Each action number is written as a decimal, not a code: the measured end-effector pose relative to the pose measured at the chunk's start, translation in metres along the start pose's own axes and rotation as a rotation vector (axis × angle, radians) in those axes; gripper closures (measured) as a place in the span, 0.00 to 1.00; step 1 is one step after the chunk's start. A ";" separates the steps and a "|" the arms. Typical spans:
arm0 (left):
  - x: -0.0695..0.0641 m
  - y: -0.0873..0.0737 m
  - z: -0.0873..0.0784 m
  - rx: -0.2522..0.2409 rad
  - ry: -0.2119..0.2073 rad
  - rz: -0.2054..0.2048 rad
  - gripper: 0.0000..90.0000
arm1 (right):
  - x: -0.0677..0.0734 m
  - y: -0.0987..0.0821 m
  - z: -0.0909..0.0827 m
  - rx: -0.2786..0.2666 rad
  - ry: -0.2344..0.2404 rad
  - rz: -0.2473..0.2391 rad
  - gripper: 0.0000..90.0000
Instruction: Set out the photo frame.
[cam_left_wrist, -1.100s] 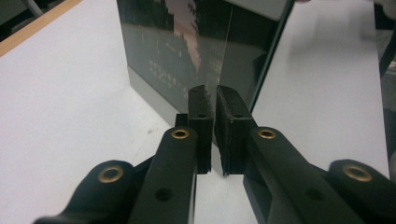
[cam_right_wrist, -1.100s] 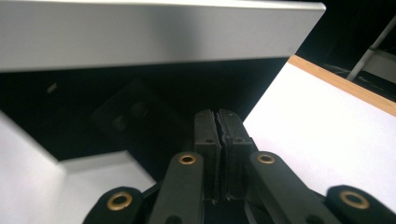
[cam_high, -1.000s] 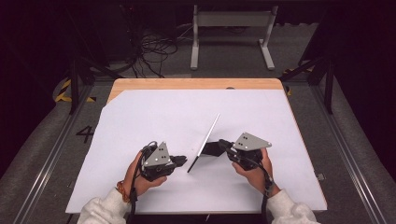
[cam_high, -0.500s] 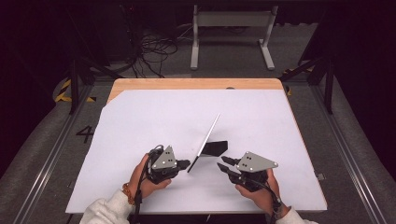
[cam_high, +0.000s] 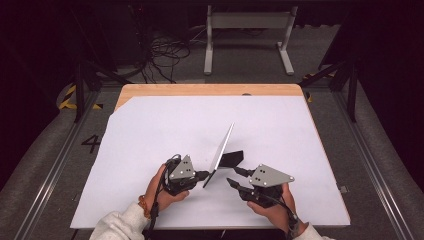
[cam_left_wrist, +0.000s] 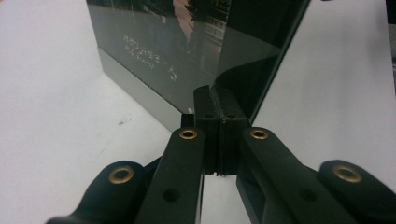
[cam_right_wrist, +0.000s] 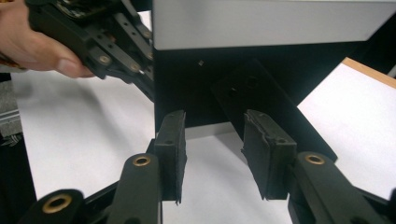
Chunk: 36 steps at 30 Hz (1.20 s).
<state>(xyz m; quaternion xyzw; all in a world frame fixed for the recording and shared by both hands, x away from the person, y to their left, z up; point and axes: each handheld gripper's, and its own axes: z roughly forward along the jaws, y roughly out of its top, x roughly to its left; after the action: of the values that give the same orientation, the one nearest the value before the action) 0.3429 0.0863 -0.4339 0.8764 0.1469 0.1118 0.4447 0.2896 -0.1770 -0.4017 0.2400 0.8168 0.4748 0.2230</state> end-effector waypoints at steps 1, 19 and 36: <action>-0.001 0.001 0.001 0.001 -0.004 -0.001 0.99 | 0.002 0.001 0.001 0.001 -0.001 -0.014 0.65; -0.004 0.003 0.016 0.035 -0.017 0.023 0.98 | 0.011 -0.003 0.012 0.005 0.050 0.019 0.54; -0.009 -0.011 0.019 0.102 -0.080 0.051 0.97 | 0.018 0.003 0.016 -0.003 0.018 -0.009 0.72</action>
<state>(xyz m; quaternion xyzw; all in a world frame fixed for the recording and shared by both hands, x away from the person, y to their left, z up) 0.3387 0.0751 -0.4542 0.9051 0.1124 0.0804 0.4022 0.2851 -0.1540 -0.4085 0.2317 0.8191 0.4773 0.2180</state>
